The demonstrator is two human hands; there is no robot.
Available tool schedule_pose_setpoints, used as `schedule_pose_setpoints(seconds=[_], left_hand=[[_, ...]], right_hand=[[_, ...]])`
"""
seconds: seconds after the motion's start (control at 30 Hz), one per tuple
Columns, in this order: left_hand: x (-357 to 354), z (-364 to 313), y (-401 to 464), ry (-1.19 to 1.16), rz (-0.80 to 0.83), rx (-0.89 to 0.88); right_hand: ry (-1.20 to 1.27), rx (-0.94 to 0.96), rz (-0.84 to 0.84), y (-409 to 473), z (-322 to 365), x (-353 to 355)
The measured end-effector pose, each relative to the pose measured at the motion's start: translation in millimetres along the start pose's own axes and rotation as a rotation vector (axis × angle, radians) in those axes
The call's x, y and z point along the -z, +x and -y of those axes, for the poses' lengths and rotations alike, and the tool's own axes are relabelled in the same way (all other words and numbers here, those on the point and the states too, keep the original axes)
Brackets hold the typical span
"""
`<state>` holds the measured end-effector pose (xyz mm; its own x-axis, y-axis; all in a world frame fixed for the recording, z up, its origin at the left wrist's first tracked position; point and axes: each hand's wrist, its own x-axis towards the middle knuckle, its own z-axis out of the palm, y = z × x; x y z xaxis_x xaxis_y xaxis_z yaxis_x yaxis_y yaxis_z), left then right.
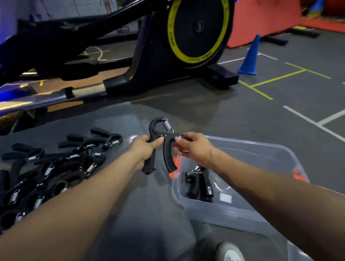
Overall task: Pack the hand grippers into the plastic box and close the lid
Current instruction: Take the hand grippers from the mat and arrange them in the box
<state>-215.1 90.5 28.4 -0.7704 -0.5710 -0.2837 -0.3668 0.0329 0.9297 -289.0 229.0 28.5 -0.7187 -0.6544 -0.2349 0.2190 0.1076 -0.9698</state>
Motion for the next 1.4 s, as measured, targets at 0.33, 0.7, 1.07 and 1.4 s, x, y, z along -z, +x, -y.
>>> schedule_pose_setpoints(seconds=[0.33,0.7,1.07,1.4], left_hand=[[-47.3,5.2,-17.6,0.166,0.076,-0.067],[-34.8,4.0,-13.3,-0.295,0.144,0.102],[-55.9,-5.8,-14.4,-0.566,0.209,0.085],[-72.8,38.3,10.9,0.685,0.115,-0.188]], right_hand=[[-0.089,0.047,-0.127,-3.9,10.3,27.6],[-0.239,-0.135,-0.029,-4.6,-3.9,25.7],[-0.211,-0.277,0.017,-10.4,-17.3,43.1],[-0.455,-0.51,-0.409,-5.3,-62.6,84.3]])
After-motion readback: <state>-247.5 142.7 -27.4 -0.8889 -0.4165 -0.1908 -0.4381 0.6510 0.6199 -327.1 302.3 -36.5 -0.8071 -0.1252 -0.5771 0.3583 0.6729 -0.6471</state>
